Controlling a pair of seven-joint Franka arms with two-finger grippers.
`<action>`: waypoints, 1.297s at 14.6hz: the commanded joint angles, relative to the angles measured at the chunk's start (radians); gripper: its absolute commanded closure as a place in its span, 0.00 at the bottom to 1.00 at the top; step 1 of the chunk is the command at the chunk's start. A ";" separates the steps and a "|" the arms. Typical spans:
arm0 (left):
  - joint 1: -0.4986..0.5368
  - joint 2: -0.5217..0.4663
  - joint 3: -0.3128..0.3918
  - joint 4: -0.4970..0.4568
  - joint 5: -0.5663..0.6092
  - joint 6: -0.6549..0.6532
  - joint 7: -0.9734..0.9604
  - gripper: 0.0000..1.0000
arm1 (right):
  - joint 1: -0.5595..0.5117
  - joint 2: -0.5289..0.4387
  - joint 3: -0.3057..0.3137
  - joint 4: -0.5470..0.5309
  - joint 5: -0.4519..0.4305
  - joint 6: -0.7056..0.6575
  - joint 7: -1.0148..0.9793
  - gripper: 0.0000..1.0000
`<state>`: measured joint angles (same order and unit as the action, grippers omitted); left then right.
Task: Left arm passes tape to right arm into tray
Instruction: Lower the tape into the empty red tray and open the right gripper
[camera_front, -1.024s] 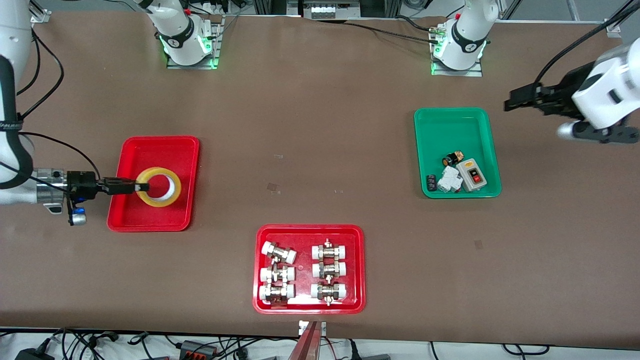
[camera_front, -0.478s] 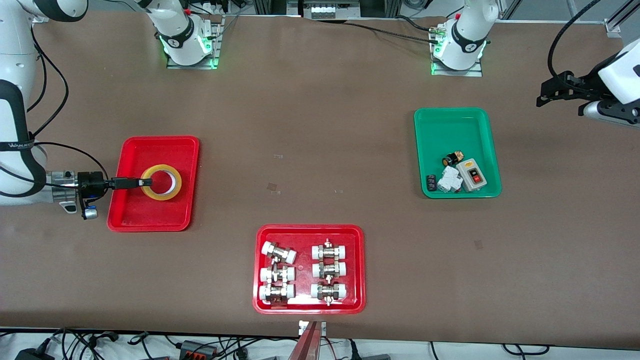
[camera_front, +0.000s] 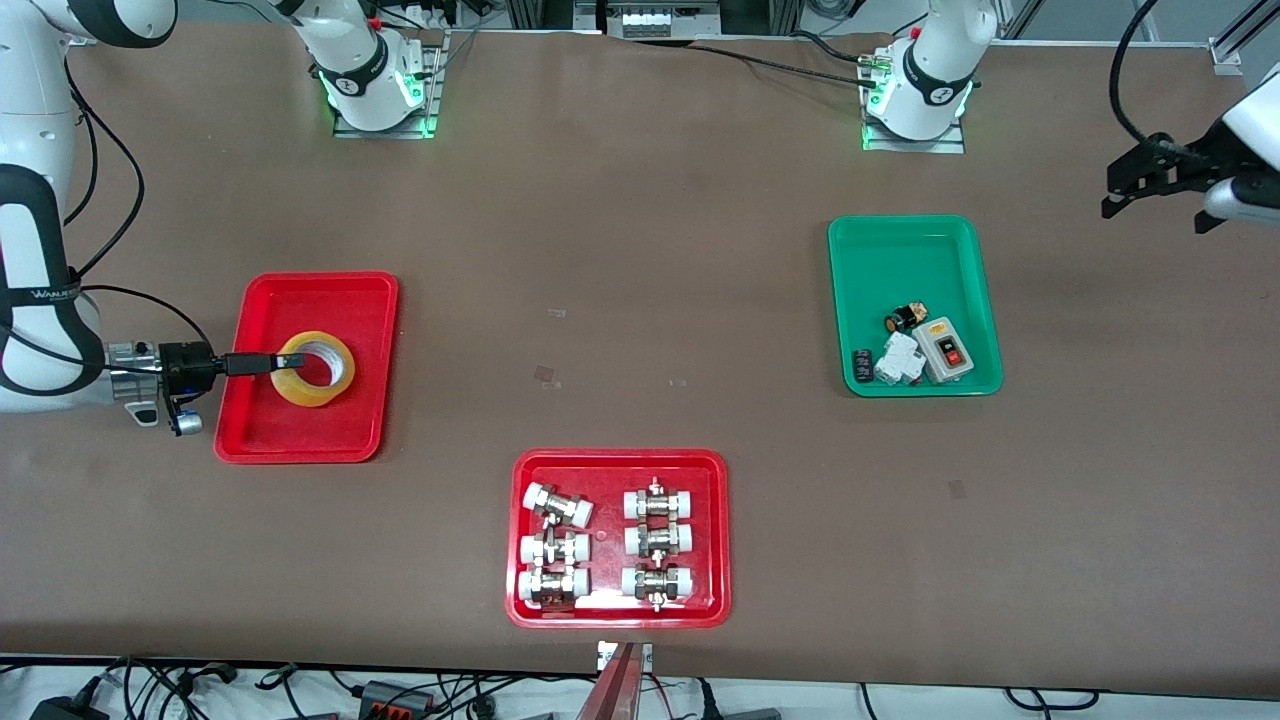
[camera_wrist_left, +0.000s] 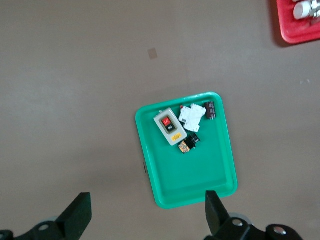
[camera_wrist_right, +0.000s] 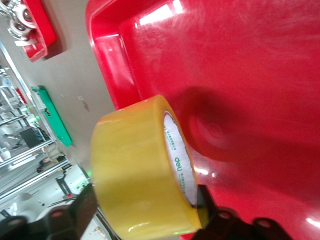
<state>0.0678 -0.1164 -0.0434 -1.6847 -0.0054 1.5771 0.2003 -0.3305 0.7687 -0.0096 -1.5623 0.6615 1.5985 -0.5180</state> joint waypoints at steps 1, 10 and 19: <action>-0.010 -0.037 0.008 -0.032 0.021 0.040 0.002 0.00 | -0.001 0.004 0.016 -0.014 -0.028 0.029 -0.054 0.00; 0.000 -0.020 0.008 -0.020 0.015 0.024 -0.160 0.00 | 0.085 -0.107 0.013 -0.047 -0.264 0.126 -0.096 0.00; -0.005 -0.011 -0.007 0.011 0.010 0.015 -0.162 0.00 | 0.174 -0.342 0.023 0.149 -0.614 -0.064 0.363 0.00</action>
<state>0.0686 -0.1317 -0.0441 -1.6960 -0.0051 1.5930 0.0475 -0.1977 0.4451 0.0111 -1.4916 0.1099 1.5923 -0.2422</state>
